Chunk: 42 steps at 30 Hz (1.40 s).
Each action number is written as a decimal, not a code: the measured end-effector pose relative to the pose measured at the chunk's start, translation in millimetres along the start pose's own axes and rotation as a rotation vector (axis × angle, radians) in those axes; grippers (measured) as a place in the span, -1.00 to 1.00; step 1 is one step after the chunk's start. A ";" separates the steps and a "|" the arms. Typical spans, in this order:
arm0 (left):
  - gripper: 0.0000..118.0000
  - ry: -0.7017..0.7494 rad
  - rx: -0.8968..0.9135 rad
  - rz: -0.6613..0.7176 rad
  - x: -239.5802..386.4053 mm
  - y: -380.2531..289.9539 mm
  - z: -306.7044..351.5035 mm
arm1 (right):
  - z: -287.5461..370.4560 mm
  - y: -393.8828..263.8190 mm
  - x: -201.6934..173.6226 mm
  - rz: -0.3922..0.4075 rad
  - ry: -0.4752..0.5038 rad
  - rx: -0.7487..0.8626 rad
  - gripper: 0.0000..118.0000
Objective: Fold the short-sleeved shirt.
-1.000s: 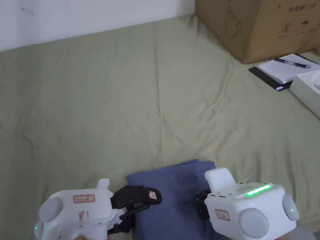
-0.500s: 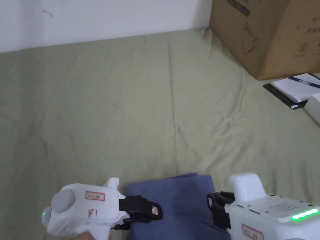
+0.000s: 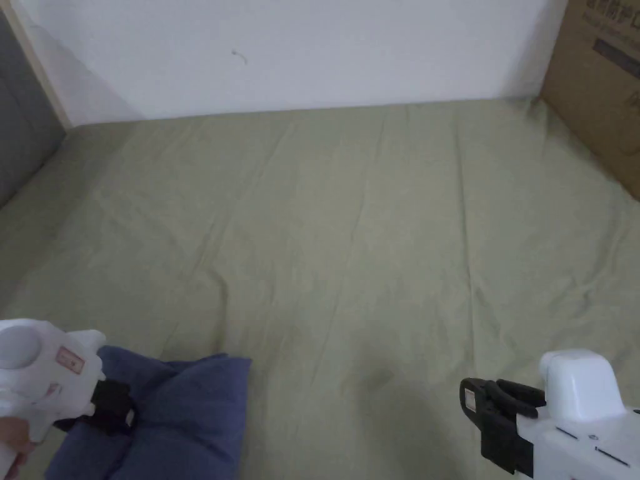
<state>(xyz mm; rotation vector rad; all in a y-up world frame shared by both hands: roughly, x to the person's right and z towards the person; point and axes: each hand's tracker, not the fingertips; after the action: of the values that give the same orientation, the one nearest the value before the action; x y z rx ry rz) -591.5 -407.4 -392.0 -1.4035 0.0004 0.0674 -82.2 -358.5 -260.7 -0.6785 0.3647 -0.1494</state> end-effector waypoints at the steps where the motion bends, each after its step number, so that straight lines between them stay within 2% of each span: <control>1: -0.50 0.088 -0.003 -0.013 -4.7 1.8 2.1 | -0.5 -0.7 -1.8 0.006 0.000 -0.008 -1.00; 3: -0.50 0.231 -0.002 -0.035 -22.9 3.2 2.5 | -0.8 -2.6 -4.5 0.016 0.007 -0.025 -1.00; 8: -0.50 0.465 -0.002 -0.026 -49.1 5.9 -1.9 | 2.1 -4.8 -3.1 0.032 -0.002 -0.046 -1.00; 9: -0.45 0.508 0.008 -0.028 -52.8 6.1 -3.0 | 3.1 -4.7 -0.8 0.029 -0.002 -0.049 -1.00; 10: -0.26 0.533 0.027 -0.034 -52.9 3.4 -3.0 | 3.6 -4.9 1.2 0.023 -0.002 -0.053 -1.00; 11: 0.08 0.555 0.048 -0.046 -52.9 2.1 -2.5 | 4.1 -5.6 3.2 0.019 -0.004 -0.054 -1.00; 12: 0.61 0.563 0.066 -0.034 -52.8 -0.1 -2.1 | 4.2 -6.4 5.6 0.015 -0.007 -0.057 -1.00; 13: 0.87 0.561 0.072 -0.027 -52.5 -2.0 -0.4 | 4.4 -7.1 7.1 0.011 -0.010 -0.059 -1.00; 14: 0.93 0.546 0.092 -0.011 -49.8 -4.4 4.9 | 4.6 -7.8 9.0 0.007 -0.012 -0.065 -1.00; 17: 0.93 0.408 0.205 0.071 -36.2 -11.8 29.9 | 6.2 -10.0 11.7 0.001 -0.011 -0.067 -1.00; 18: 0.86 0.352 0.257 0.104 -26.7 -17.3 39.6 | 6.6 -10.3 12.3 0.000 -0.013 -0.064 -1.00; 19: 0.72 0.301 0.300 0.112 -18.0 -20.9 46.1 | 7.1 -10.2 12.9 -0.003 -0.014 -0.060 -1.00; 20: 0.46 0.259 0.362 0.117 -5.8 -26.6 55.6 | 7.8 -10.5 14.5 -0.008 -0.013 -0.052 -1.00; 21: -0.06 0.237 0.419 0.122 6.2 -30.3 63.2 | 8.9 -9.3 15.5 -0.011 -0.013 -0.046 -1.00; 22: -0.48 0.229 0.448 0.115 19.5 -33.7 70.4 | 9.7 -7.6 16.2 -0.013 -0.013 -0.039 -1.00; 23: -0.82 0.228 0.497 0.116 37.4 -39.5 79.4 | 10.6 -4.5 16.9 -0.013 -0.015 -0.030 -1.00; 24: -0.96 0.239 0.547 0.122 54.1 -43.3 85.7 | 11.7 -1.2 17.3 -0.011 -0.018 -0.016 -1.00; 30: -1.00 0.151 0.771 0.084 147.9 -75.2 121.1 | 25.6 25.0 20.2 -0.015 -0.027 0.097 -1.00; 33: -1.00 -0.011 0.849 0.104 183.7 -94.1 138.1 | 35.8 38.4 18.5 0.009 -0.043 0.156 -1.00; 36: -1.00 -0.002 0.904 0.066 214.4 -107.9 153.6 | 47.2 49.8 15.4 0.041 -0.073 0.210 -1.00; 42: -1.00 0.076 1.123 -0.047 262.6 -134.3 186.5 | 81.7 70.1 9.8 0.021 -0.110 0.349 -1.00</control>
<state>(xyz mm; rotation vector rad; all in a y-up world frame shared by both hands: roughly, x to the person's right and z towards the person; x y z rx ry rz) -330.4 -233.5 -239.2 -0.2820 0.0591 -0.0284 -41.3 -259.1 -249.4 -0.3361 0.2322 -0.1503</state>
